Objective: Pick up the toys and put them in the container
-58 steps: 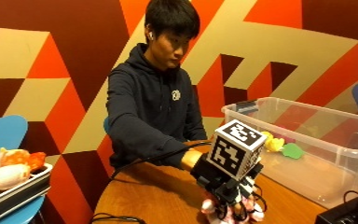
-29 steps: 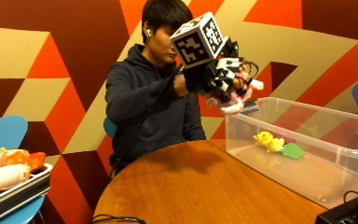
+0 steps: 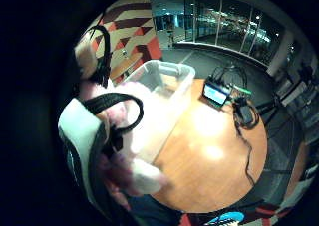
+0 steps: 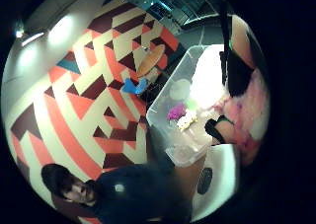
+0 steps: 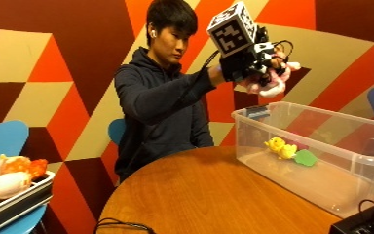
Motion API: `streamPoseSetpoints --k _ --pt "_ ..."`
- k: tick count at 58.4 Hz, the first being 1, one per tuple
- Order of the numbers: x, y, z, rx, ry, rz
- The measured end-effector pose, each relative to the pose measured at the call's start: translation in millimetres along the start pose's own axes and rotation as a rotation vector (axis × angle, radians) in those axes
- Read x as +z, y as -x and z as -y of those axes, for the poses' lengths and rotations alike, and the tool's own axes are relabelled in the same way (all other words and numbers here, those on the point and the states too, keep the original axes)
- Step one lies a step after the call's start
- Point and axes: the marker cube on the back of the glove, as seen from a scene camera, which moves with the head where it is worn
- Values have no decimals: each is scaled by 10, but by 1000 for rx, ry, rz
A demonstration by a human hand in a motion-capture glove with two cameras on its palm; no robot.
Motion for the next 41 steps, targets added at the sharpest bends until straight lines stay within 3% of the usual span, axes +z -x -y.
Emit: streamPoseSetpoints --k 13,30,41 --pt "528 255 533 21 48 80" --pt "1285 473 774 -30 115 -4" --pt "1541 541 782 -24 326 -7"
